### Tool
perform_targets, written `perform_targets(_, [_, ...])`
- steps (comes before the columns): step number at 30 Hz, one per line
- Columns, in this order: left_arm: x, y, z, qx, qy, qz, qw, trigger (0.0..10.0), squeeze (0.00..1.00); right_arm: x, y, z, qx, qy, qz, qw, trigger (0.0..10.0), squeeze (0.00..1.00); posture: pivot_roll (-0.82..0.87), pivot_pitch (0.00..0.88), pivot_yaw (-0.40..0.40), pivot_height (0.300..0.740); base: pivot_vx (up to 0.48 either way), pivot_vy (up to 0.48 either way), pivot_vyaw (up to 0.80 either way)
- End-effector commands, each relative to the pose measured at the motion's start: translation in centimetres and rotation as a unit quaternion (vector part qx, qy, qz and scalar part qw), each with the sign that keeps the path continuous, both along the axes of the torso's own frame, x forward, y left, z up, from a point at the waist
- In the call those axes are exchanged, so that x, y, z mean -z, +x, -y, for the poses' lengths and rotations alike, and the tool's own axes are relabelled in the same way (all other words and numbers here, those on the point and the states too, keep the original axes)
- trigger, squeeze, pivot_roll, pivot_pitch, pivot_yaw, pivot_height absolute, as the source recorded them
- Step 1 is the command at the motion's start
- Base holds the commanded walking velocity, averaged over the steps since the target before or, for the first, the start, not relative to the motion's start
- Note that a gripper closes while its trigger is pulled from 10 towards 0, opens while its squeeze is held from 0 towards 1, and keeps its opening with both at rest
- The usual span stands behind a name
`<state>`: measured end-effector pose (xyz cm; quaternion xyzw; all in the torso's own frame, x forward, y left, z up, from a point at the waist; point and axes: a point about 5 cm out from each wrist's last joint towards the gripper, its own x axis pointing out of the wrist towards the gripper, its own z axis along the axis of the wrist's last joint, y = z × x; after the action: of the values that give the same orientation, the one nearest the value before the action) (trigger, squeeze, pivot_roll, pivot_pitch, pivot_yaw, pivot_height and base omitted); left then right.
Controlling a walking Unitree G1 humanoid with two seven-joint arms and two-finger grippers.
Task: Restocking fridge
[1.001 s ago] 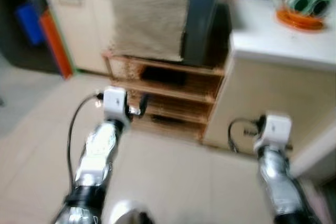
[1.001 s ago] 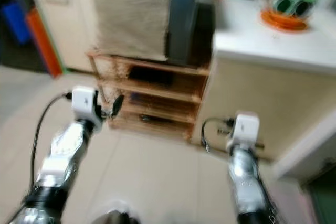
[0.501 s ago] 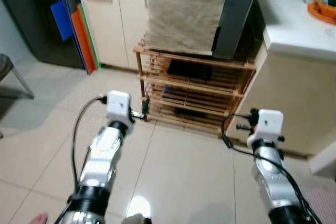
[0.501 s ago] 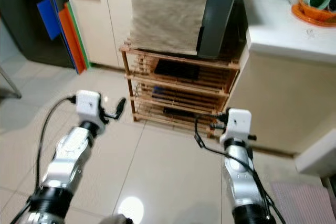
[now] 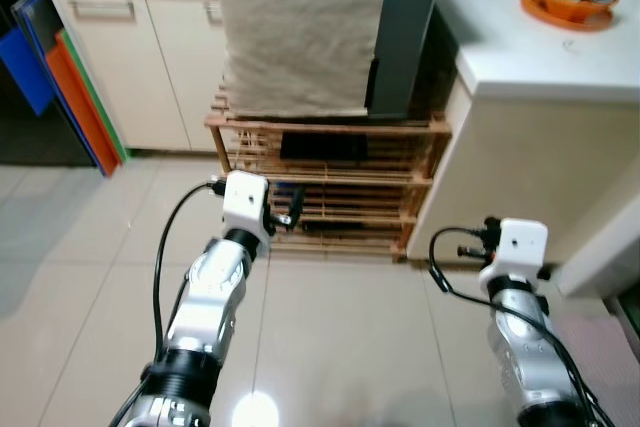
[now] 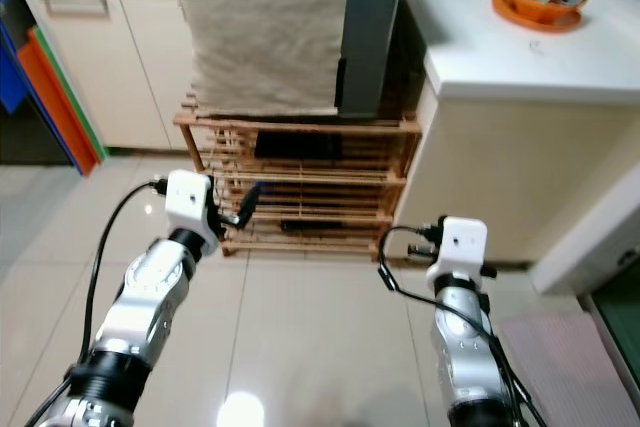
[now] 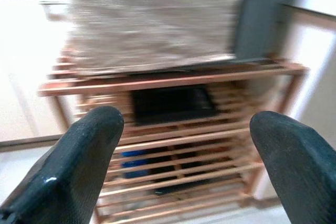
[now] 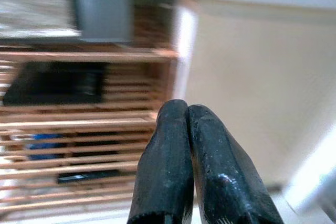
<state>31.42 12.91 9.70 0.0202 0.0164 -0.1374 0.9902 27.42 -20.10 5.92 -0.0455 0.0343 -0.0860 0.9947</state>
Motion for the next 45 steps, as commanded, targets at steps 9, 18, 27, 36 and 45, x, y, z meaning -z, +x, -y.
perform_targets(9, [0.5,-0.1,-1.2,-0.019,0.011,-0.01,1.0,10.0,0.0,0.3,-1.0,-1.1,-0.035,0.001,0.0,0.999,10.0,0.0,-0.04,0.0,-0.005,0.711,0.431,0.0,0.0])
perform_targets(18, [0.8,0.2,-1.1,-0.025,0.022,-0.019,0.999,10.0,0.0,0.8,-2.3,0.9,-0.012,-0.01,-0.016,1.0,10.0,0.0,-0.07,0.0,0.014,0.711,0.053,0.053,-0.26])
perform_targets(27, [1.1,0.0,-1.3,-0.008,0.02,-0.033,0.999,10.0,0.0,1.1,-5.2,4.5,0.054,-0.019,-0.024,0.998,10.0,0.0,-0.11,0.0,0.061,0.711,0.0,0.48,-0.72])
perform_targets(36, [0.7,0.7,-1.7,-0.017,0.023,-0.036,0.999,10.0,0.0,2.2,-6.5,4.6,0.065,-0.022,-0.044,0.997,10.0,0.0,-0.08,0.0,0.059,0.711,0.0,0.48,-0.7])
perform_targets(45, [0.1,1.3,-1.7,-0.028,0.038,-0.021,0.999,10.0,0.0,4.0,-10.2,6.8,0.121,-0.044,-0.083,0.988,10.0,0.0,-0.12,0.0,0.086,0.711,0.0,0.16,-0.08])
